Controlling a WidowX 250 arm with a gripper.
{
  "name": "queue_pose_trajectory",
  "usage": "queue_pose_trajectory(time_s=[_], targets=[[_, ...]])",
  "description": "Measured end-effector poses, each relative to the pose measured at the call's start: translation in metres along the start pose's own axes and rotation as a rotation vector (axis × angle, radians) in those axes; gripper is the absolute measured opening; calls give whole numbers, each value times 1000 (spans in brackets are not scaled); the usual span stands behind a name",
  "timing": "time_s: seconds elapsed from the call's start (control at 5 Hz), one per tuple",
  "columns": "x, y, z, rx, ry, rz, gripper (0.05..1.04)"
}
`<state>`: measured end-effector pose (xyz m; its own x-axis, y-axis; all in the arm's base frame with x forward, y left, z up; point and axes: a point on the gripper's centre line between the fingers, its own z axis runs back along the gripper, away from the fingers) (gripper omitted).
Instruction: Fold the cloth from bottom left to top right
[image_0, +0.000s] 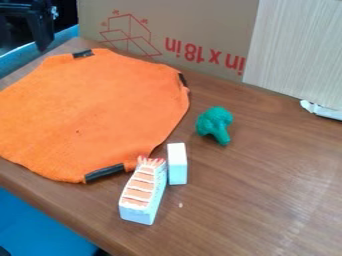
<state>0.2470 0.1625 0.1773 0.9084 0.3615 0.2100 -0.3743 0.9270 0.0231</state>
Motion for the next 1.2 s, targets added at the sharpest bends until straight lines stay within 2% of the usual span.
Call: queue_pose_trajectory(time_s=[0.2, 0.4, 0.6, 0.8, 1.0, 1.2], targets=[[-1, 0, -8, -9, 26, 0, 999], [-2, 19, -12, -24, 40, 47, 999], [0, 36, -19, -15, 37, 72, 999], [-1, 60, -25, 8, 13, 112, 999], [-3, 75, -43, 24, 22, 121, 999], [-9, 91, -60, 63, 1, 153, 999]])
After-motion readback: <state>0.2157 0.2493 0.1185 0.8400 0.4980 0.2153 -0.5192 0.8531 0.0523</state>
